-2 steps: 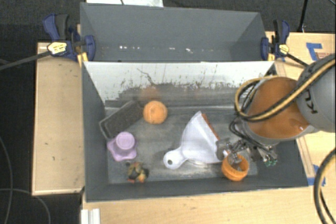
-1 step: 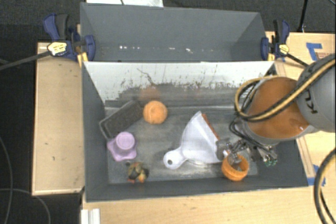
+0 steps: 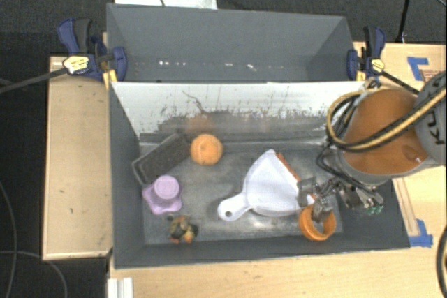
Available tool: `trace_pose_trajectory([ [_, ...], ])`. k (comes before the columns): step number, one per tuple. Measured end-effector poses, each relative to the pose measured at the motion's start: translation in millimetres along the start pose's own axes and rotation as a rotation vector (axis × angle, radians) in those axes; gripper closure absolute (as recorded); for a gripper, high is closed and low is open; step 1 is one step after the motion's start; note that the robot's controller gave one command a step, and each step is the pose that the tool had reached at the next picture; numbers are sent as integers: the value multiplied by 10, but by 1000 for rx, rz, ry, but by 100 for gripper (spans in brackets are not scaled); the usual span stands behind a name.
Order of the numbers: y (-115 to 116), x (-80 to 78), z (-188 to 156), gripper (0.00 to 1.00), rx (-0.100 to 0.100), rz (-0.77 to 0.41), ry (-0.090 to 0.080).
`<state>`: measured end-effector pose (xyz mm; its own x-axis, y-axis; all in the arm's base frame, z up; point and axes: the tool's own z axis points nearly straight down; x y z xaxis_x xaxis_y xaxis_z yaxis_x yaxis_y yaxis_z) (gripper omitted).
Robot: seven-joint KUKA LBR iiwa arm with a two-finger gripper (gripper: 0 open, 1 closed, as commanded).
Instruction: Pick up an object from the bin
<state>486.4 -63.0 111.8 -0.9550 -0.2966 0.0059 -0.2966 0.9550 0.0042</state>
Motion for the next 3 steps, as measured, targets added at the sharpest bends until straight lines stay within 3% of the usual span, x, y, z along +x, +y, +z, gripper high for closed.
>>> trace_pose_trajectory([
  [1,67,-160,-287,100,7,6,-12],
  [2,101,-20,-2248,100,4,10,-6],
  [3,99,-16,-2352,100,7,11,-14],
])
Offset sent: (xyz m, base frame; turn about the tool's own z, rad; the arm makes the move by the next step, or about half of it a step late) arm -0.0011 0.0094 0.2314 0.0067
